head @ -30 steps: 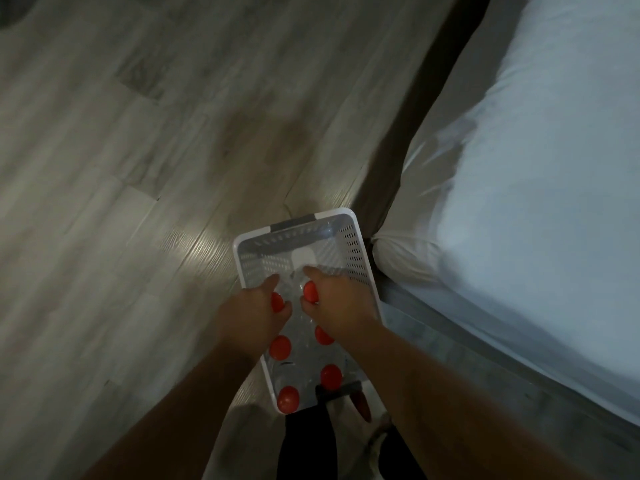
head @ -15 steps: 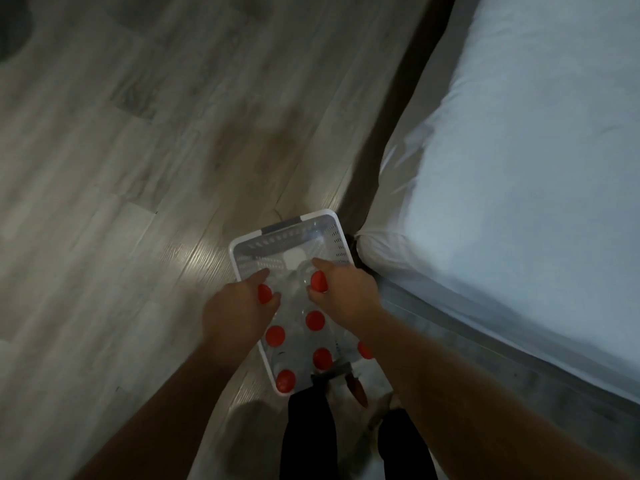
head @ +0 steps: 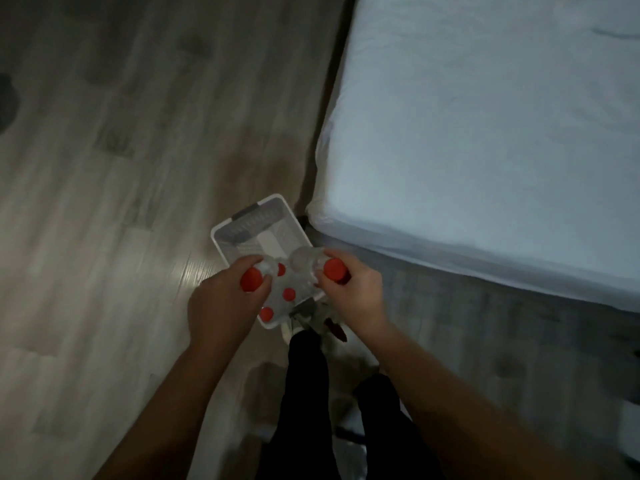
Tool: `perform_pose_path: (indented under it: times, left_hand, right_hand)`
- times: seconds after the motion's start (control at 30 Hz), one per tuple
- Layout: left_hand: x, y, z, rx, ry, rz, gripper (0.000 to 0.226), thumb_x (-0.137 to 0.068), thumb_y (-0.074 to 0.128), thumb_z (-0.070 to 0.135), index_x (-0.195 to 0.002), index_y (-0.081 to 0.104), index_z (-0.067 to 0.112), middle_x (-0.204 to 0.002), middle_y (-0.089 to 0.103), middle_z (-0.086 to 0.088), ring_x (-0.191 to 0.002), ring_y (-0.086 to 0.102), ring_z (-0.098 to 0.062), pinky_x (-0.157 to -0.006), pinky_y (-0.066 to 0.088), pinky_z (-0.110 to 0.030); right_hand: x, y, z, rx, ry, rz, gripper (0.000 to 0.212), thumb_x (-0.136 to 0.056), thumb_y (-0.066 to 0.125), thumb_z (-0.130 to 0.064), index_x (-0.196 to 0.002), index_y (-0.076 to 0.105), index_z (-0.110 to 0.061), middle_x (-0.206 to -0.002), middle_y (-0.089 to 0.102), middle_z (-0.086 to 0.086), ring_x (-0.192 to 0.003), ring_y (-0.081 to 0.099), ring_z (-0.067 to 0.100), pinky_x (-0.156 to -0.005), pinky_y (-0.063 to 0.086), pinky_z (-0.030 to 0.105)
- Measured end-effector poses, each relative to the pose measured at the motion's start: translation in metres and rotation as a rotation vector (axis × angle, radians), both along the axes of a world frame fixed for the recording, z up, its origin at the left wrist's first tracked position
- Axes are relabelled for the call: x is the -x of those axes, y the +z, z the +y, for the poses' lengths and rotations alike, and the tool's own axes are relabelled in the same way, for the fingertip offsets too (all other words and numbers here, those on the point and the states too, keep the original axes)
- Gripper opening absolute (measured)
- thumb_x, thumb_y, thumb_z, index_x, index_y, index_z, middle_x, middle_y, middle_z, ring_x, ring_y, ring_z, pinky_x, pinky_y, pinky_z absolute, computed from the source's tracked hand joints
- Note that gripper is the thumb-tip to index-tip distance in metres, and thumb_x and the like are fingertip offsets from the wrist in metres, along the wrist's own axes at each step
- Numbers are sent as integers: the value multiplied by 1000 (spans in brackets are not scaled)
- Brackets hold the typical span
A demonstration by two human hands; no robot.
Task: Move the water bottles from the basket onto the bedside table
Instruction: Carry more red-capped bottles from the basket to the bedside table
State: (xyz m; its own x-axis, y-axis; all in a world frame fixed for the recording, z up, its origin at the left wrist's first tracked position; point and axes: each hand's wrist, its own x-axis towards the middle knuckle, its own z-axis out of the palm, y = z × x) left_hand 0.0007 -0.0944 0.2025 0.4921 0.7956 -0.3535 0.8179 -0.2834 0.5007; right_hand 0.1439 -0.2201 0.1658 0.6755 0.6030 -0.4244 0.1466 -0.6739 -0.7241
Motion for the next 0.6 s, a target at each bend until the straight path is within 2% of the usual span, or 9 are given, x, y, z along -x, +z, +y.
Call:
perform_pose_path:
  times: [0.07, 0.1, 0.23, 0.33, 0.47, 0.53, 0.6]
  left_hand:
    - [-3, 23, -21, -15, -59, -15, 33, -82, 64, 41, -114, 62, 34, -93, 73, 1, -80, 66, -20, -67, 47, -26]
    - [-5, 33, -33, -16, -91, -19, 33, -82, 63, 42, -113, 62, 34, -94, 73, 1, -81, 66, -19, -67, 48, -27]
    - [-20, 64, -85, 11, -247, -74, 31, -82, 64, 41, -112, 61, 31, -101, 71, 1, -83, 64, -16, -75, 53, -33]
    - [-40, 84, -135, 7, -345, -129, 30, -81, 66, 39, -109, 63, 30, -102, 70, 0, -85, 62, -15, -78, 54, -36]
    - [-69, 105, -208, -5, -422, -208, 27, -79, 70, 36, -105, 65, 29, -92, 67, 8, -84, 61, -10, -74, 48, -26]
    - [-83, 115, -246, -25, -471, -259, 24, -79, 70, 35, -102, 66, 30, -84, 64, 13, -79, 61, -8, -71, 47, -25]
    - [-95, 122, -286, -16, -480, -317, 20, -78, 72, 32, -98, 68, 30, -79, 64, 13, -77, 62, -8, -72, 48, -25]
  right_hand:
    - [0, 31, -35, -83, -108, 6, 29, -80, 73, -23, -107, 67, -31, -85, 62, -31, -81, 60, -14, -75, 43, 1]
    - [0, 45, -54, -110, -156, 5, 28, -79, 74, -18, -103, 68, -31, -83, 60, -33, -79, 59, -18, -73, 41, 0]
    - [-7, 81, -138, -137, -359, -12, 27, -76, 77, -17, -101, 71, -27, -84, 68, -17, -79, 62, -5, -76, 49, 14]
    - [-12, 97, -208, -132, -515, -50, 27, -74, 78, -15, -99, 71, -24, -82, 68, -16, -75, 61, -6, -73, 48, 14]
    - [-16, 113, -306, -82, -667, -172, 24, -75, 76, -21, -98, 69, -22, -86, 69, -7, -78, 63, 6, -72, 49, 22]
    - [-17, 119, -357, -107, -727, -189, 20, -78, 74, -26, -97, 68, -24, -86, 68, -10, -79, 64, 5, -72, 50, 20]
    - [-15, 127, -405, -145, -796, -195, 15, -80, 73, -29, -92, 68, -25, -82, 68, -11, -77, 63, -1, -68, 49, 12]
